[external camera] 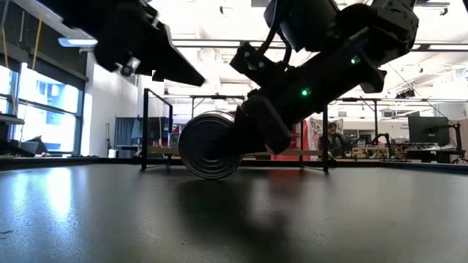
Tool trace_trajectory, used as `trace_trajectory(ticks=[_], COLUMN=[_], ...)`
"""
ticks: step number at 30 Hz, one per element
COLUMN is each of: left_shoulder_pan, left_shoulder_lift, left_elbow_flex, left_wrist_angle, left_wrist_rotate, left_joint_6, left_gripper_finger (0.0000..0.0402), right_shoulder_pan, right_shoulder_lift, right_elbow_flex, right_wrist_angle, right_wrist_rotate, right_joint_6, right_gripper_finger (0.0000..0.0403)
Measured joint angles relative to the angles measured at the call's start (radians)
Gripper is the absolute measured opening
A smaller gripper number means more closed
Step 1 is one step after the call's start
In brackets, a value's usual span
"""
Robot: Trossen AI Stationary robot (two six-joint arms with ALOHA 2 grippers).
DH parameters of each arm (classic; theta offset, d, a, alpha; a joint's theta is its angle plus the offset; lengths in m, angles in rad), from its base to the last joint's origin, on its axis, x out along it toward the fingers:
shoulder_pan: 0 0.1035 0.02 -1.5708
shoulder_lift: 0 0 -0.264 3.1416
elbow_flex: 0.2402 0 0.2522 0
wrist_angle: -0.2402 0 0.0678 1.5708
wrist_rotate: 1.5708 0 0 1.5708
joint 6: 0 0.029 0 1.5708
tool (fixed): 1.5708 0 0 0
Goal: Stack canned seafood by type on shelf
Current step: Stack the green tuna can on top of the green tuna can on the shelf
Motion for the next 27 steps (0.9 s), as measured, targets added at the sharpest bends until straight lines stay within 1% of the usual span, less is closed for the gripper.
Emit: trace_trajectory(ticks=[3, 7, 9, 12, 15, 17, 22, 24, 27], left_shoulder_pan=[-0.017, -0.014, -0.004, 0.025, 0.058, 0.074, 0.1, 0.103, 0.096], left_shoulder_lift=[-0.004, 0.015, 0.036, 0.065, 0.094, 0.104, 0.124, 0.13, 0.132], left_elbow_flex=[0.0, -0.001, -0.005, -0.02, -0.021, -0.021, -0.021, -0.021, -0.021], left_wrist_angle=[-0.03, -0.067, -0.086, -0.084, -0.09, -0.09, -0.069, -0.066, -0.051], left_wrist_rotate=[0.013, 0.046, 0.046, 0.044, 0.031, 0.042, 0.136, 0.166, 0.172], left_joint_6=[-0.009, -0.029, -0.026, -0.027, -0.059, -0.087, -0.106, -0.106, -0.106], left_gripper_finger=[0.0081, 0.0141, 0.0172, 0.0215, 0.0244, 0.0253, 0.0255, 0.0247, 0.0221], right_shoulder_pan=[0.007, 0.008, 0.007, 0.007, 0.007, 0.006, 0.006, 0.006, 0.006], right_shoulder_lift=[0.0, 0.0, 0.0, 0.0, 0.0, 0.0, -0.001, -0.001, -0.001], right_elbow_flex=[0.0, 0.0, 0.0, 0.0, 0.0, 0.0, 0.0, 0.001, 0.001], right_wrist_angle=[0.005, 0.017, 0.024, 0.025, 0.03, 0.03, 0.03, 0.029, 0.015], right_wrist_rotate=[-0.001, -0.005, -0.004, -0.004, 0.0, -0.003, -0.009, -0.01, -0.015], right_joint_6=[0.003, 0.003, 0.003, 0.003, 0.003, 0.003, 0.003, 0.003, 0.01], right_gripper_finger=[0.0115, 0.0115, 0.0116, 0.0132, 0.0132, 0.0122, 0.0116, 0.0125, 0.0158])
